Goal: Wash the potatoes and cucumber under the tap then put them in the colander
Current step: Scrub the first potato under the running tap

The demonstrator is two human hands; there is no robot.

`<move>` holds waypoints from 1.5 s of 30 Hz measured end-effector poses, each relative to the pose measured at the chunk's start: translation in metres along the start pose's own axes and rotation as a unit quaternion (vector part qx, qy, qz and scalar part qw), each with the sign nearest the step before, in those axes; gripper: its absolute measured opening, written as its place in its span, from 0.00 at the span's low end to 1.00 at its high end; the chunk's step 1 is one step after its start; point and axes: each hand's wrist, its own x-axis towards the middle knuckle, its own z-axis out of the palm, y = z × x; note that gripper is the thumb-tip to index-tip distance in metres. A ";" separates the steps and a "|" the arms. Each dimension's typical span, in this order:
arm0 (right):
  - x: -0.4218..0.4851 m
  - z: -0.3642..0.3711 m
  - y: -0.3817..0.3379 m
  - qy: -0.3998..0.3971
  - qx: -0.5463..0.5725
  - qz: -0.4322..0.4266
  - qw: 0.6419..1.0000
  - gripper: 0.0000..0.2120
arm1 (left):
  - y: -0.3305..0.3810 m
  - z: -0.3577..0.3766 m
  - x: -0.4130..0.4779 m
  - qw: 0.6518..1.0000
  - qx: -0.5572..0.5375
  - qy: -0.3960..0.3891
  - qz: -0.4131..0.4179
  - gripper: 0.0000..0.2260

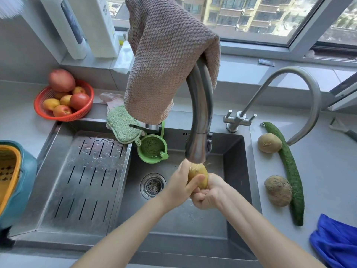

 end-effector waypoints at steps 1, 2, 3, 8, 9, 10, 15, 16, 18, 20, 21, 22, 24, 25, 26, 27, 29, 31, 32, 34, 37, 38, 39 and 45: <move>0.000 0.003 0.001 -0.001 0.004 -0.002 1.000 0.18 | 0.001 -0.001 0.002 1.000 0.007 0.029 0.002 0.09; 0.000 0.006 0.002 0.007 0.005 -0.011 1.000 0.17 | 0.003 0.000 0.003 0.998 -0.011 0.070 -0.003 0.09; 0.000 0.009 0.004 0.018 0.001 -0.026 0.999 0.16 | 0.004 0.002 0.005 0.992 -0.030 0.120 -0.009 0.10; 0.012 0.009 0.010 0.067 -0.009 -0.096 0.993 0.21 | -0.006 0.014 0.022 0.965 -0.135 0.170 -0.150 0.15; 0.015 0.009 0.011 0.084 -0.017 -0.122 0.989 0.18 | -0.010 0.015 0.027 0.948 -0.190 0.162 -0.197 0.14; 0.018 0.009 0.012 0.104 -0.035 -0.161 0.981 0.16 | -0.012 0.014 0.032 0.924 -0.250 0.154 -0.244 0.12; 0.020 -0.004 0.013 0.196 -0.282 -0.513 0.787 0.12 | -0.009 -0.002 0.036 0.863 -0.391 0.028 -0.320 0.08; 0.016 -0.009 0.011 0.186 -0.336 -0.559 0.735 0.11 | -0.005 -0.007 0.032 0.868 -0.380 -0.026 -0.318 0.10; 0.009 -0.019 0.005 0.157 -0.460 -0.596 0.640 0.15 | -0.001 -0.016 0.027 0.865 -0.360 -0.105 -0.332 0.13; 0.006 -0.024 -0.001 0.117 -0.534 -0.580 0.604 0.20 | 0.004 -0.025 0.027 0.840 -0.355 -0.133 -0.388 0.16; 0.007 -0.026 -0.003 0.098 -0.547 -0.573 0.602 0.20 | 0.008 -0.028 0.028 0.829 -0.341 -0.149 -0.418 0.17; 0.009 -0.026 -0.003 0.083 -0.547 -0.573 0.605 0.21 | 0.012 -0.029 0.029 0.822 -0.318 -0.169 -0.442 0.18; 0.013 -0.025 0.003 0.069 -0.521 -0.582 0.620 0.27 | 0.017 -0.027 0.030 0.830 -0.285 -0.159 -0.452 0.17; 0.016 -0.023 0.008 0.075 -0.499 -0.591 0.630 0.28 | 0.019 -0.023 0.031 0.845 -0.280 -0.117 -0.440 0.15; 0.020 -0.023 0.013 0.087 -0.470 -0.601 0.641 0.25 | 0.020 -0.019 0.032 0.860 -0.274 -0.064 -0.425 0.14; 0.024 -0.022 0.018 0.098 -0.437 -0.610 0.653 0.21 | 0.020 -0.015 0.031 0.870 -0.269 -0.012 -0.413 0.13; 0.031 -0.019 0.026 0.109 -0.363 -0.639 0.669 0.13 | 0.022 -0.005 0.028 0.876 -0.273 0.056 -0.393 0.12; 0.027 -0.007 0.028 0.119 -0.281 -0.664 0.683 0.08 | 0.024 0.008 0.023 0.868 -0.311 0.110 -0.372 0.13; 0.024 -0.001 0.027 0.123 -0.239 -0.662 0.700 0.08 | 0.025 0.013 0.020 0.869 -0.313 0.138 -0.358 0.14; 0.021 0.009 0.019 0.130 -0.143 -0.608 0.770 0.14 | 0.023 0.020 0.015 0.895 -0.259 0.177 -0.318 0.12; 0.021 0.013 0.007 0.102 -0.042 -0.480 0.870 0.11 | 0.021 0.021 0.010 0.922 -0.212 0.165 -0.278 0.10; 0.019 0.012 0.005 0.099 -0.028 -0.459 0.883 0.12 | 0.020 0.019 0.009 0.928 -0.224 0.129 -0.269 0.10; 0.019 0.011 0.005 0.103 -0.026 -0.456 0.884 0.14 | 0.019 0.016 0.009 0.930 -0.251 0.081 -0.255 0.12; 0.012 0.002 0.023 0.075 -0.085 -0.529 0.841 0.17 | 0.027 0.007 0.001 0.931 -0.288 0.058 -0.216 0.02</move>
